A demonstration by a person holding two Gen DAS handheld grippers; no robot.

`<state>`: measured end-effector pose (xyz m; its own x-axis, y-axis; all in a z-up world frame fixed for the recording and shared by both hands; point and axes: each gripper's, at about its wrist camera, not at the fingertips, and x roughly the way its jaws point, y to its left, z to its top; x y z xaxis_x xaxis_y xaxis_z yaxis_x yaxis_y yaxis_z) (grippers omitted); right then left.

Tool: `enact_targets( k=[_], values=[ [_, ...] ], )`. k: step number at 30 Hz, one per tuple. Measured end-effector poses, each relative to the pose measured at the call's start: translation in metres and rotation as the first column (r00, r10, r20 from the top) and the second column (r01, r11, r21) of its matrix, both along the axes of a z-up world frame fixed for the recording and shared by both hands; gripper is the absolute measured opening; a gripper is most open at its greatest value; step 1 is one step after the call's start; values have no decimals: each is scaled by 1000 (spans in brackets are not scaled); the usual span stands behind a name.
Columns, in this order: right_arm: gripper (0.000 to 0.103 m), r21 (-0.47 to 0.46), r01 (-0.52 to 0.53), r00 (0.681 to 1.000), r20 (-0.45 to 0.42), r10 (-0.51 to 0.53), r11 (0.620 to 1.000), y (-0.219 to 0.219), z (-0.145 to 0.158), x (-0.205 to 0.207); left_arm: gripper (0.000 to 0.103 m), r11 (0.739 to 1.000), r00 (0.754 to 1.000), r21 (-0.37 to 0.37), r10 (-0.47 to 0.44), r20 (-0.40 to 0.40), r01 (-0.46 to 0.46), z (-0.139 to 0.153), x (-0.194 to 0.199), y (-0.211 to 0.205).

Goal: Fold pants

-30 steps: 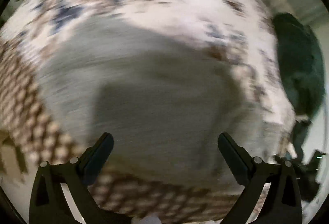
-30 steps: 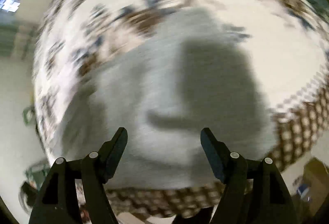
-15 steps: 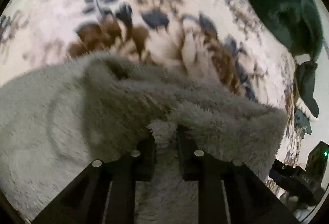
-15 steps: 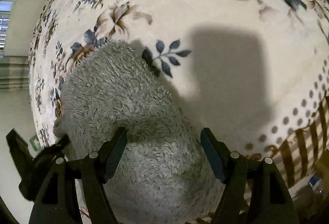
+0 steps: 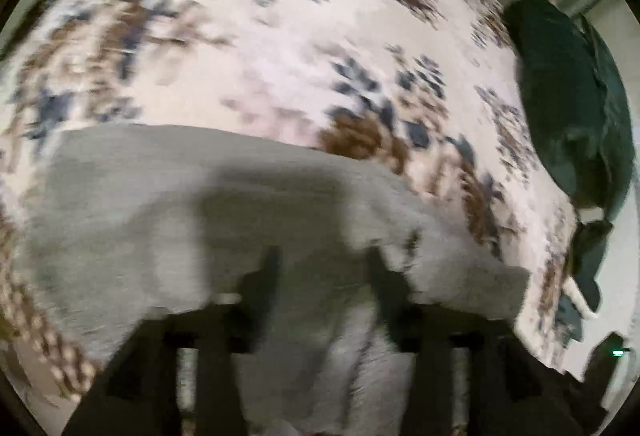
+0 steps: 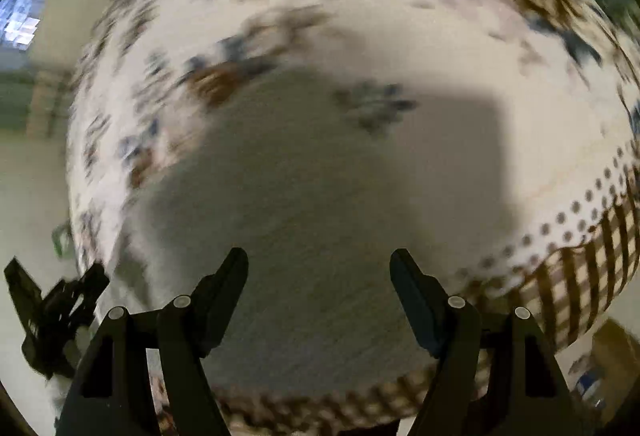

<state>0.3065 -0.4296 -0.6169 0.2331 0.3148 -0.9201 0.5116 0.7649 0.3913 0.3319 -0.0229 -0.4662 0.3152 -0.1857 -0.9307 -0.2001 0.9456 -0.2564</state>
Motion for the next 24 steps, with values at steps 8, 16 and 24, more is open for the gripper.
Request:
enact_targets(
  k=[8,16,24],
  values=[
    [76,129,-231,972,-19,236,964,155,-3,40,79,986,991,147,96,-97,-81,-36,-67,41],
    [15,-46,-316,942,-137,308,948,213,-44,55,79,985,981,88,156,-115,-146,-52,-101,52],
    [13,-115,-339,939,19,343,934,233,26,43,79,984,977,44,178,-118,-174,-51,-113,64]
  ],
)
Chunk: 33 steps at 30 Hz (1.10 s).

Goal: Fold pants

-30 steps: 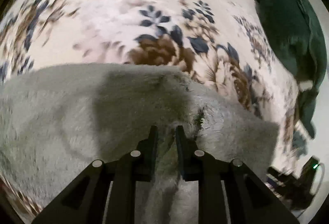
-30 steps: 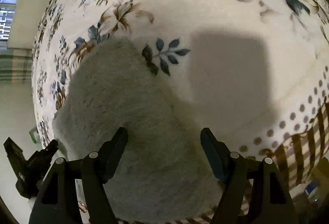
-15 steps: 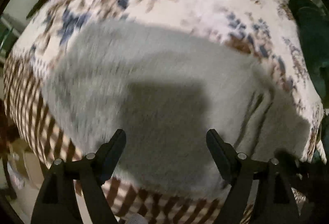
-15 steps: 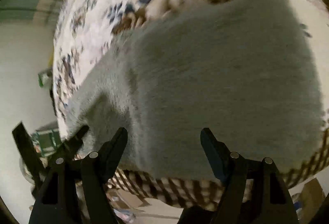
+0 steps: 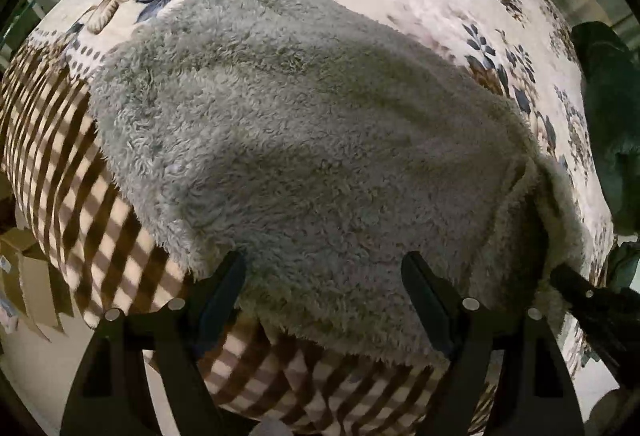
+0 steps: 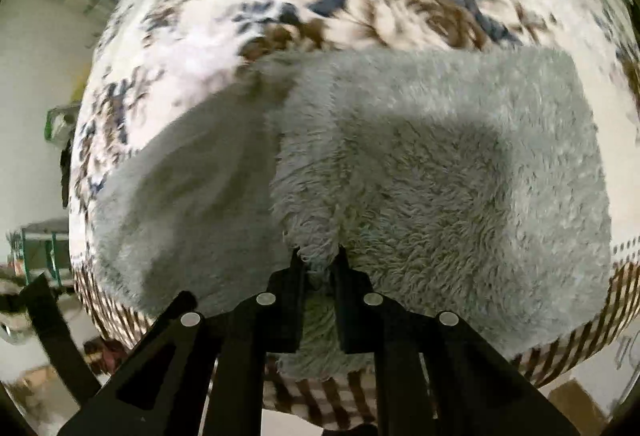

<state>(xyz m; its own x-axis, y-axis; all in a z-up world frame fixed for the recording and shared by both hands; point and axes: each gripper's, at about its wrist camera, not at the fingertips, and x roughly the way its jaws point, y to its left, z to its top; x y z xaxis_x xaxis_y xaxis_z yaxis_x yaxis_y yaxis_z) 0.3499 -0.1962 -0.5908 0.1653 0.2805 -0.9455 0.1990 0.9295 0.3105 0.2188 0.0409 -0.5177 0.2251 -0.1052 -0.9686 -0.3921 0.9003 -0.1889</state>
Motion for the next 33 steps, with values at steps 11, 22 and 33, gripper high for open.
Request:
enact_targets(
  k=[11,22,33],
  values=[
    [49,125,-136,974,-165,156,983,33,-33,3,79,999,1000,-24,26,16,-26,6,-1,20],
    [61,160,30,999,-48,-22,987,-47,-5,3,79,911,919,-196,385,90,-362,-2,-36,125],
    [61,51,11,1000,-30,-10,999,-58,-65,5,69,835,820,-251,539,191,-490,-41,-8,167]
  ],
)
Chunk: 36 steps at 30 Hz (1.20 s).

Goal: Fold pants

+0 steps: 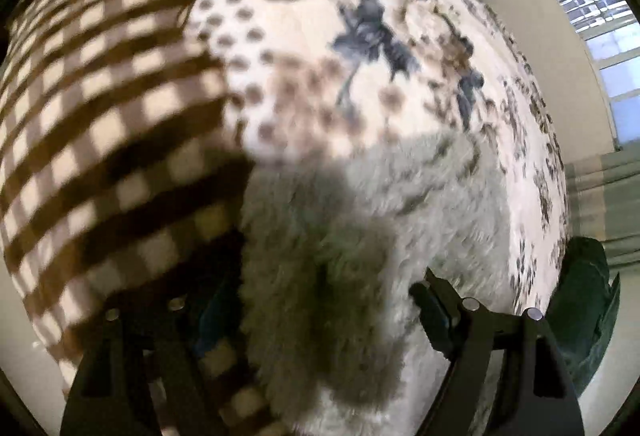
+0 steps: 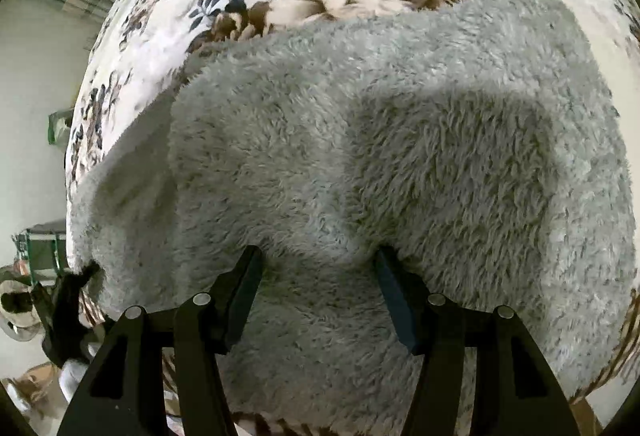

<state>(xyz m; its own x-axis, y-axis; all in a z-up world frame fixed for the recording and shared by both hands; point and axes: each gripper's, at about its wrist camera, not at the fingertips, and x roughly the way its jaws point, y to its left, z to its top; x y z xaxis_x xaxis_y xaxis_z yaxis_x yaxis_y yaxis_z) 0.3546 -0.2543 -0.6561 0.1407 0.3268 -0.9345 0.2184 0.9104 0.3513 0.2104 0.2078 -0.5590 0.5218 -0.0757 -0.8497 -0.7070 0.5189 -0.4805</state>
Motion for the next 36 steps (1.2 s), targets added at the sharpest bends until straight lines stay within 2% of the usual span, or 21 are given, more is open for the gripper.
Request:
enact_targets(
  k=[1,2,3,7,8,10,11,14,17,21,23,26,28,29,33,34,35,36],
  values=[
    [61,-9,-9,1000,2,9,1000,1,-1,1,56,999,1000,37,-10,4,10,5,3,-2],
    [61,-14,-14,1000,3,14,1000,2,-1,0,32,996,999,80,-33,10,32,12,9,-5],
    [61,-16,-17,1000,2,17,1000,3,0,0,22,991,998,120,-57,32,53,21,12,-10],
    [63,-12,-27,1000,-1,27,1000,5,4,0,18,959,981,271,-126,145,83,66,10,-37],
    [72,2,-33,999,4,33,999,5,7,-1,18,954,978,287,-136,161,85,75,9,-40],
    [87,65,-43,999,28,41,997,6,12,-1,17,954,967,291,-141,213,75,99,2,-50],
    [91,88,-47,998,39,43,995,7,15,-2,17,953,962,293,-147,231,75,110,-1,-54],
    [93,134,-56,996,75,46,989,3,29,-6,16,944,934,314,-197,298,99,151,-9,-81],
    [103,154,-34,995,96,20,987,-10,43,-13,16,927,901,339,-278,334,160,188,-11,-127],
    [103,120,30,996,76,-39,992,-51,55,-29,16,898,848,343,-394,353,274,218,-9,-208],
    [103,76,56,994,88,-62,996,-77,61,-38,16,877,826,340,-450,338,339,220,-3,-254],
    [103,17,114,987,110,-115,993,-128,70,-58,16,827,773,315,-553,312,465,208,6,-334],
    [103,6,182,976,119,-181,983,-172,72,-76,16,772,722,290,-634,278,566,185,12,-392],
    [103,2,215,970,117,-214,977,-192,71,-85,16,755,708,275,-655,264,595,176,13,-409],
    [103,-30,352,932,100,-347,936,-271,62,-123,18,652,635,236,-757,155,720,117,17,-484],
    [103,-35,390,918,90,-386,920,-291,59,-134,20,627,613,209,-779,133,751,102,17,-497],
    [103,-30,420,905,83,-417,907,-307,56,-143,29,602,591,169,-798,115,780,89,17,-508],
    [103,-20,454,889,69,-452,891,-324,52,-154,35,570,562,89,-821,98,817,72,19,-518]
  ],
)
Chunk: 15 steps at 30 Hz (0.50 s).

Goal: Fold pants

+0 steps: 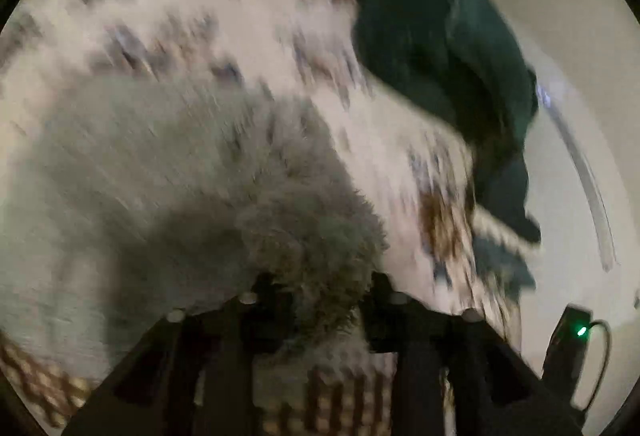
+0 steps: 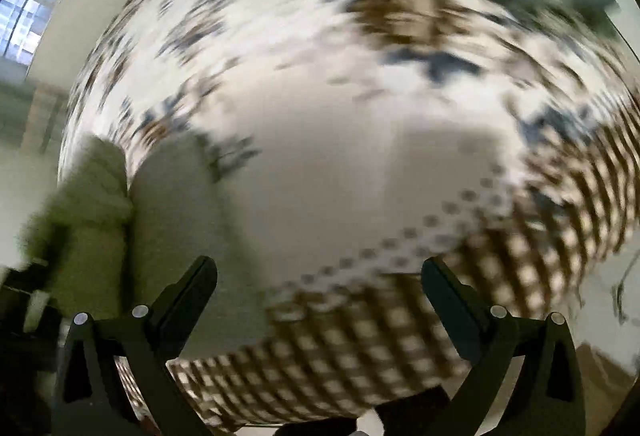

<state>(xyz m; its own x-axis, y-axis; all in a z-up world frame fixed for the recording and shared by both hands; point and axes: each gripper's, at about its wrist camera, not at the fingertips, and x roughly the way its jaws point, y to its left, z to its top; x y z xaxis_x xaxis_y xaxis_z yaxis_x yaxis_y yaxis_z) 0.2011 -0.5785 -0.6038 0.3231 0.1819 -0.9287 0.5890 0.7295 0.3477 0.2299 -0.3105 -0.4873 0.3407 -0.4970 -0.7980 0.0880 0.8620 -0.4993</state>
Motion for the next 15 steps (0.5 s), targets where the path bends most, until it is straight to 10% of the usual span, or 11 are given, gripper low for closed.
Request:
enact_targets(
  k=[5,10,15],
  values=[
    [103,102,62,998,-5,-62,993,-38,-12,-30,94,996,997,-44,-74,-34,73,5,-10,-10],
    [103,236,30,998,55,-44,971,-32,-10,-18,95,997,996,-46,-61,64,64,78,-16,38],
    [103,356,-98,988,148,48,929,12,-8,39,95,989,990,117,82,115,-95,102,-1,132]
  ],
)
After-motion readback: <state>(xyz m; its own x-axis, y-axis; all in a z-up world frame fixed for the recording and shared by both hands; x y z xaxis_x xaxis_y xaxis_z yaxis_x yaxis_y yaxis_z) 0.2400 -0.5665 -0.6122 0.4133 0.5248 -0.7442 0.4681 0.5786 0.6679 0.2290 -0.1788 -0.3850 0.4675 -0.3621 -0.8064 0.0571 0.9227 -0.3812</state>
